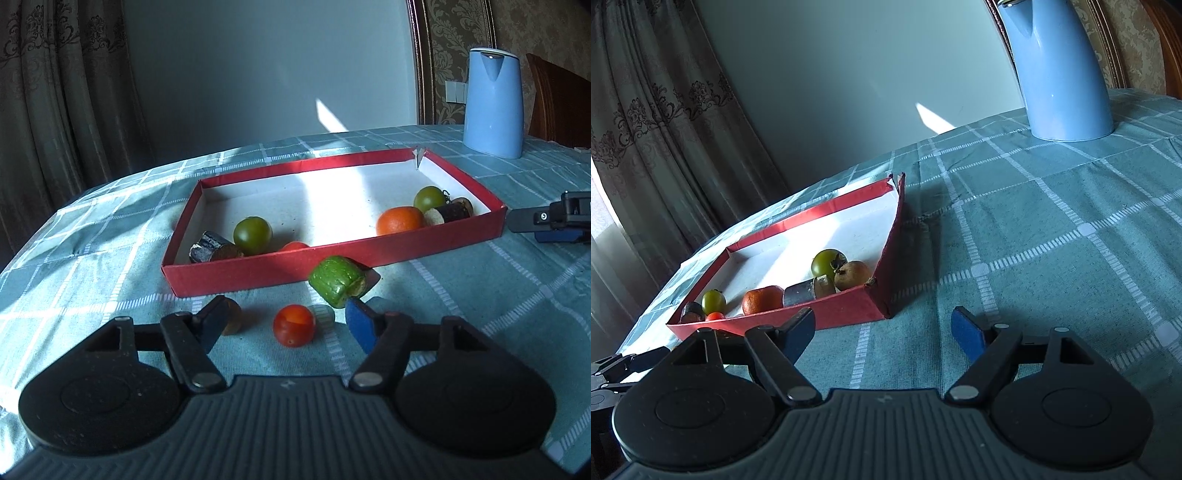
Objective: Organize fruits
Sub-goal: 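Reach the left gripper to the other red cherry tomato and grasp it, then carry the red cherry tomato with the left gripper into the tray and open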
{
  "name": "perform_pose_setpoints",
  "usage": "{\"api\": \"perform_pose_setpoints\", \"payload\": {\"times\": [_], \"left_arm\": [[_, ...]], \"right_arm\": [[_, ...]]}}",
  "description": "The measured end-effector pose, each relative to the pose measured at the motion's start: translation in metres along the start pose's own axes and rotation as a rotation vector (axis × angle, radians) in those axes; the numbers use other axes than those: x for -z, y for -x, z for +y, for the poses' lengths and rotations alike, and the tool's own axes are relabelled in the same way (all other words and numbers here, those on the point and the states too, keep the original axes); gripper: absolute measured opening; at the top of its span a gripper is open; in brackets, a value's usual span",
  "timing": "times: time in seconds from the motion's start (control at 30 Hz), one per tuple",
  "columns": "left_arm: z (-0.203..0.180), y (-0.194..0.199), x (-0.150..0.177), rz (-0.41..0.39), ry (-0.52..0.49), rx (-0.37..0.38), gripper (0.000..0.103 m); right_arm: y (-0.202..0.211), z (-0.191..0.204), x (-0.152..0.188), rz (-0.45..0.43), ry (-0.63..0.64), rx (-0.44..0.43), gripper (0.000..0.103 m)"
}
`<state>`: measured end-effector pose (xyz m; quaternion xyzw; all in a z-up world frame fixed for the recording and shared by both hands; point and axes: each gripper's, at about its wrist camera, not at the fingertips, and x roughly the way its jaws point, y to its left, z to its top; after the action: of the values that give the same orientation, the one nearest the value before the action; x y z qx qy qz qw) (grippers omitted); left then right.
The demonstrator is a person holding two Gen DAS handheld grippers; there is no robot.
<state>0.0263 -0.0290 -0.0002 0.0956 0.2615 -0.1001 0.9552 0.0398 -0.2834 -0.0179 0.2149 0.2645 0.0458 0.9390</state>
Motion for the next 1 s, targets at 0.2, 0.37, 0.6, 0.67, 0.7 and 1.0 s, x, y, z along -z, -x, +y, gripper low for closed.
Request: {"api": "perform_pose_setpoints", "payload": {"times": [0.2, 0.37, 0.6, 0.67, 0.7, 1.0], "left_arm": [[0.008, 0.009, 0.002, -0.041, 0.048, 0.048, 0.050], [0.003, 0.009, 0.001, -0.035, 0.027, 0.069, 0.050], [0.003, -0.007, 0.002, 0.060, 0.032, 0.093, 0.037], [0.004, -0.007, 0.002, 0.063, 0.039, 0.101, 0.036], [0.004, -0.007, 0.002, 0.063, 0.038, 0.100, 0.036], [0.004, -0.005, 0.001, 0.066, 0.060, 0.054, 0.023]], "right_arm": [[0.000, 0.000, 0.000, 0.001, -0.002, -0.002, 0.082], [0.000, 0.000, 0.000, 0.001, -0.002, -0.002, 0.082], [0.000, 0.000, 0.000, 0.001, -0.002, -0.002, 0.083], [0.000, 0.000, 0.000, 0.001, -0.002, -0.002, 0.083], [0.000, 0.000, 0.000, 0.001, -0.003, -0.002, 0.083], [-0.001, 0.000, 0.001, 0.002, -0.008, -0.006, 0.083]]}}
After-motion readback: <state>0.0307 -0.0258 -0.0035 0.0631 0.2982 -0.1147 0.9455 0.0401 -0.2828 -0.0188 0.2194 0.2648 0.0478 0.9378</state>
